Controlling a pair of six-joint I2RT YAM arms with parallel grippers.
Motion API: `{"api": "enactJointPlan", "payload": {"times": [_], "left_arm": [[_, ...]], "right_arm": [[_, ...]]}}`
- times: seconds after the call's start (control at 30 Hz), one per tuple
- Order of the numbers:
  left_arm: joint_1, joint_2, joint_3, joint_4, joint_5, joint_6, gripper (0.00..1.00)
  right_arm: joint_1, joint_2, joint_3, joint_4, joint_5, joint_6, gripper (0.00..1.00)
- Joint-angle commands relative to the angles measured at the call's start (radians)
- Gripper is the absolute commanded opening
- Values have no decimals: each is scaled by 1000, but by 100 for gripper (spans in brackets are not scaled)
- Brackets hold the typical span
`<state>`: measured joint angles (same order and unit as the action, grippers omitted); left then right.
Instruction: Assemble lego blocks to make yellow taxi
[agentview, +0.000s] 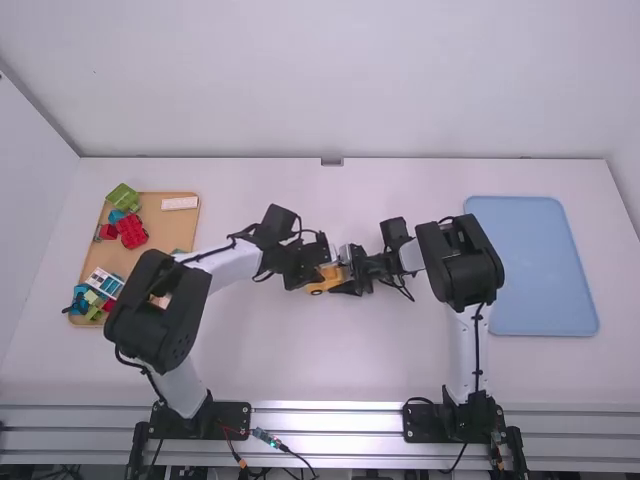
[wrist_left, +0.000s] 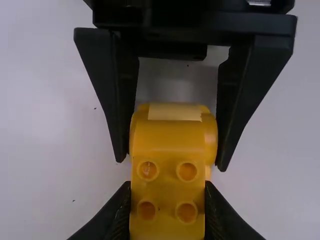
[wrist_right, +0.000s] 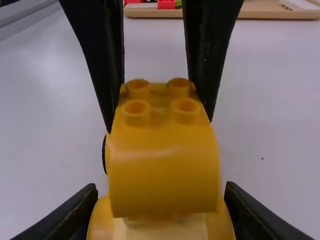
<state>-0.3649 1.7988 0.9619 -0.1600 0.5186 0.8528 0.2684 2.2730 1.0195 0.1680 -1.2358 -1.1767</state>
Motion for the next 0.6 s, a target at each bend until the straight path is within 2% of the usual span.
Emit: {"api": "enactJointPlan", "payload": {"times": [0.0,0.23,0.4,0.57], "left_arm": [[-11,35,-7,2,9,-11,1],[-15,57,-7,0,5,-11,1],[-15,56,-7,-34,-67,-22,1],[-15,56,-8,-51,-6,18,1]], "right_arm": [[1,13,11,-6,5,3,54],[1,13,11,-7,5,2,54],[0,13,11,-6,5,2,54],[0,13,11,-6,5,2,54]]}}
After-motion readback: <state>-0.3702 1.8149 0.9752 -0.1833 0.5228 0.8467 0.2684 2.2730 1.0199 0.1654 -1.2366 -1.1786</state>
